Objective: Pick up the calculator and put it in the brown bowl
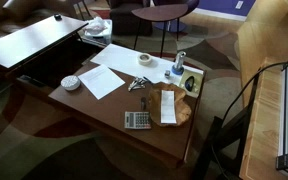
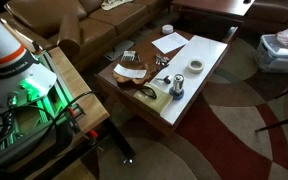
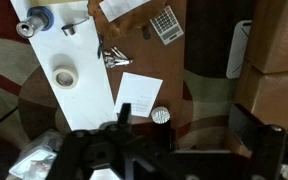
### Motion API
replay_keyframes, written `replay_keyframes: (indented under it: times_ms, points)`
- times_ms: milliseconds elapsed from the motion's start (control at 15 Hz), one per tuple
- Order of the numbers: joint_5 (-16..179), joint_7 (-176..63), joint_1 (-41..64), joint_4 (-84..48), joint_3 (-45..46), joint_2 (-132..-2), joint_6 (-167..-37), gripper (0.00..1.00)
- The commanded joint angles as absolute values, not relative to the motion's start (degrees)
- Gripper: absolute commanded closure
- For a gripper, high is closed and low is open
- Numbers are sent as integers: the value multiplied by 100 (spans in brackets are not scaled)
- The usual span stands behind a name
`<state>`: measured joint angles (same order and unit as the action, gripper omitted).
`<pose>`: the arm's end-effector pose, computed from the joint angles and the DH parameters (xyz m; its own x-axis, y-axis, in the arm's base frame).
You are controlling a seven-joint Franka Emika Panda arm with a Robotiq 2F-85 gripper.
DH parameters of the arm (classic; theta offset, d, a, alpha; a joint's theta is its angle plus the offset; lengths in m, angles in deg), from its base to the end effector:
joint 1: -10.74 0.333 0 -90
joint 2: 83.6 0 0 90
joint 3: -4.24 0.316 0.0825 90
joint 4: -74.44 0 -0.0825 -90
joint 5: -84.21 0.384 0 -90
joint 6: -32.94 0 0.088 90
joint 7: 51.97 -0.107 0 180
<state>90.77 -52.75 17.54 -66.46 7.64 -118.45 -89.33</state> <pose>0.3861 0.0772 0.5341 0.9564 0.0955 0.2760 0.1218 -0.9893 -0.0798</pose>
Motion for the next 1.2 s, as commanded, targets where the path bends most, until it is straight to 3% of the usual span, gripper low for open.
replay_keyframes:
  times_ms: [0, 200, 800, 1133]
  points:
    - [9092, -5264, 1729, -6636, 786, -11843, -8921, 0]
    - [9040, -5409, 1744, -6699, 953, -11777, -9133, 0]
    - [6904, -6829, 1684, -7291, 2738, -10646, -9830, 0]
    - [6285, -7404, 1887, -7316, 2849, -10382, -9744, 0]
